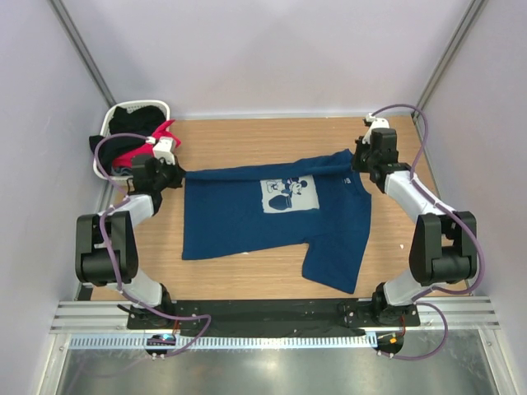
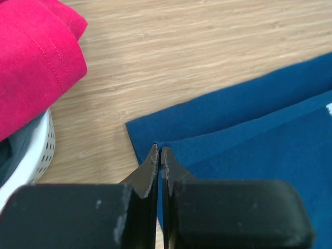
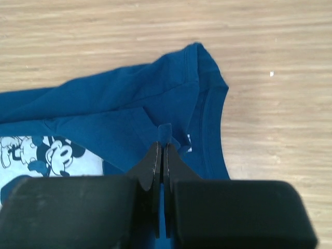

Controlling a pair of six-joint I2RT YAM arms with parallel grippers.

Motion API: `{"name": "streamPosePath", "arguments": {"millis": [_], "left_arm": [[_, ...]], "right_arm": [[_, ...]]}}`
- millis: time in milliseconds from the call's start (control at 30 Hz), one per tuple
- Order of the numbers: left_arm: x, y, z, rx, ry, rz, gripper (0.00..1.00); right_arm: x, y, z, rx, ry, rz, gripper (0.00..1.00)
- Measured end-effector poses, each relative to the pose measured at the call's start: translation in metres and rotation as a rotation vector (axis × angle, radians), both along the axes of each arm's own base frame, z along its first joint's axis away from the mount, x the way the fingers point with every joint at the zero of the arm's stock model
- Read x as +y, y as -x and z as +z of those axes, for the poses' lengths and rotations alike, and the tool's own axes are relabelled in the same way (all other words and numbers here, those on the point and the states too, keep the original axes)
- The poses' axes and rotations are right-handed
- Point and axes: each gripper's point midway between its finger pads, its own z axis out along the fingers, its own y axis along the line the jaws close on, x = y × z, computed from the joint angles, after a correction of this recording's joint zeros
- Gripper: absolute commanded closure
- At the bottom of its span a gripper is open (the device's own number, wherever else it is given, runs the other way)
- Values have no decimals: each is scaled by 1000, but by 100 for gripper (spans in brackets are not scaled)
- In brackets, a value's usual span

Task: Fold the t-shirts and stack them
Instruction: Fold the tshirt

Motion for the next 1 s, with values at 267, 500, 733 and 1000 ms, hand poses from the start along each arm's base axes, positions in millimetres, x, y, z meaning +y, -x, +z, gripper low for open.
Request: {"name": "streamPosePath", "arguments": {"millis": [267,500,733,1000], "left_arm": [[-1,11,-12,52,-51,-45,100],[-1,18,-19,80,-75,-73,100],[-1,17,-19,82,-91,-82,100],[-1,17,-17,87,-93,-84,100]], "right_arm": [[0,18,-3,24,-22,-17,99],[0,30,6,27,-32,-24,99],[-2,44,12,38,-21,-36,99],[0,65,-14,131,-16,-47,99]]}}
